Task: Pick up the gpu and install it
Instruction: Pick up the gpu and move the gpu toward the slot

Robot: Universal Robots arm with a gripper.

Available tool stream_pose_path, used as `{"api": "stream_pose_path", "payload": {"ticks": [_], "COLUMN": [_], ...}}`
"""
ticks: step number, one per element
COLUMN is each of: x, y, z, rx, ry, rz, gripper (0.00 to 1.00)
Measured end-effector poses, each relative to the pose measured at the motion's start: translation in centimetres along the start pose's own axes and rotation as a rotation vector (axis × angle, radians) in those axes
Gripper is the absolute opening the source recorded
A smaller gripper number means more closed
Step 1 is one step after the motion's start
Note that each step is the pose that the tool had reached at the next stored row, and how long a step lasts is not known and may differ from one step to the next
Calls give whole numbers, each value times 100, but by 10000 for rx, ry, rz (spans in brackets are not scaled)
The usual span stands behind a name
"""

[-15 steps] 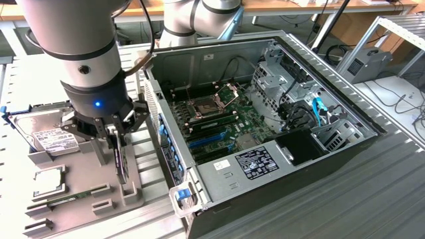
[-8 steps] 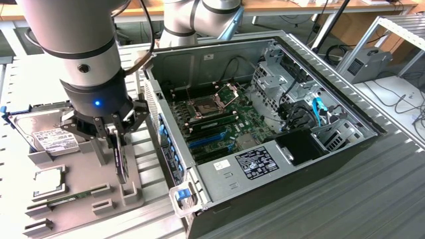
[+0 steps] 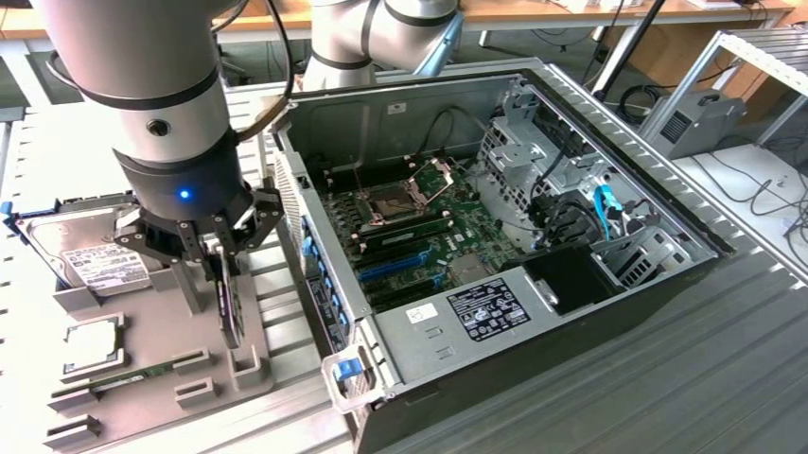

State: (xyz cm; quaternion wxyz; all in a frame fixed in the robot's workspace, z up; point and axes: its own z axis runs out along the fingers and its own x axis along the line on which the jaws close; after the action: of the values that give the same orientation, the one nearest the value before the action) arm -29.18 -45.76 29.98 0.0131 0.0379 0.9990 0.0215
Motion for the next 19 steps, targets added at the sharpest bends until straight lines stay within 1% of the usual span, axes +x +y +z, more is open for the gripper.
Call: {"api": "stream_pose_path", "payload": {"ticks": [19], "x": [-1], "y": [2], "z": [-47], "rx": [-1], "ry": [0], "rz": [0], "gripper": [26]}}
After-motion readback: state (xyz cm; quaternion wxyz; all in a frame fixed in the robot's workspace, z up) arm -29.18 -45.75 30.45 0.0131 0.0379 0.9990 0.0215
